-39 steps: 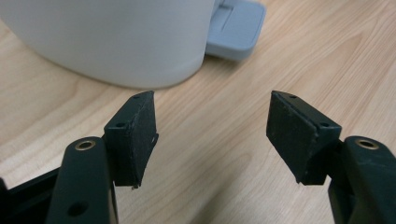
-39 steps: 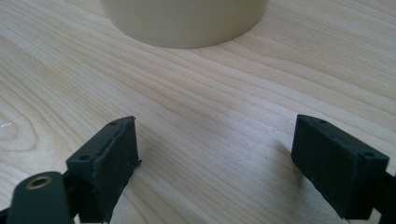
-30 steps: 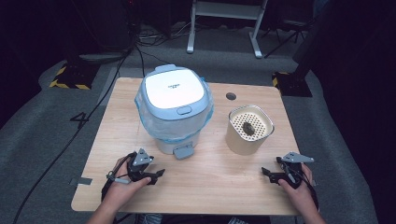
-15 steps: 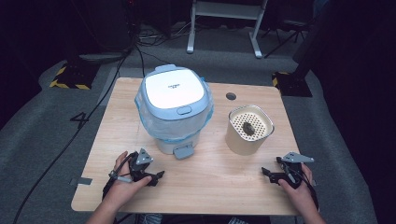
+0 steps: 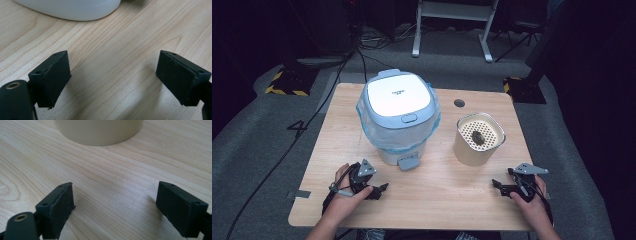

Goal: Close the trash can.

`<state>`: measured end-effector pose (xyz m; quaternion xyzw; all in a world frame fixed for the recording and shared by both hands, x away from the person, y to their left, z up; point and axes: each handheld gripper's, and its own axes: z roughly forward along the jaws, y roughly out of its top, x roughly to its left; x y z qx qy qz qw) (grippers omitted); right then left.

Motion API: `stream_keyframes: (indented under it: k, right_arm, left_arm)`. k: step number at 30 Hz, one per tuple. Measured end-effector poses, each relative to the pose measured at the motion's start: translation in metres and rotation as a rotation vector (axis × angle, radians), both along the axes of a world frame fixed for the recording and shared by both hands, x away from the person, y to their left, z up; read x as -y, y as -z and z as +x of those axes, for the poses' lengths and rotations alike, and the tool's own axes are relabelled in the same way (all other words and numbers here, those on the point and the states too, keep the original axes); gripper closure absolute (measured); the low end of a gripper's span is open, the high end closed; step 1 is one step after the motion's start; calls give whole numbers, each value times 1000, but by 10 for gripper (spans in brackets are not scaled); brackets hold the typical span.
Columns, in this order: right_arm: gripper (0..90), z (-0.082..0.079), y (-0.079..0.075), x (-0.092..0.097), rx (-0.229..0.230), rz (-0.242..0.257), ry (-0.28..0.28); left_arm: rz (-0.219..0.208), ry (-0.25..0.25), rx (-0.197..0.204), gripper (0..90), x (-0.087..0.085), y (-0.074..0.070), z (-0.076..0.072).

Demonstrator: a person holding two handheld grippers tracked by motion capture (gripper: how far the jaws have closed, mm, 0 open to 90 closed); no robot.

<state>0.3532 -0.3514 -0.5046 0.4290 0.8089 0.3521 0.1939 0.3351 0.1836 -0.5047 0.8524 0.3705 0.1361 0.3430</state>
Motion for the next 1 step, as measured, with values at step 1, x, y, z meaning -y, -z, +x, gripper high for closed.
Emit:
stream_keyframes:
  k: [1]
  right_arm:
    - [150, 0, 0, 0, 0, 0, 0]
  left_arm:
    - [0, 0, 0, 124, 0, 0, 0]
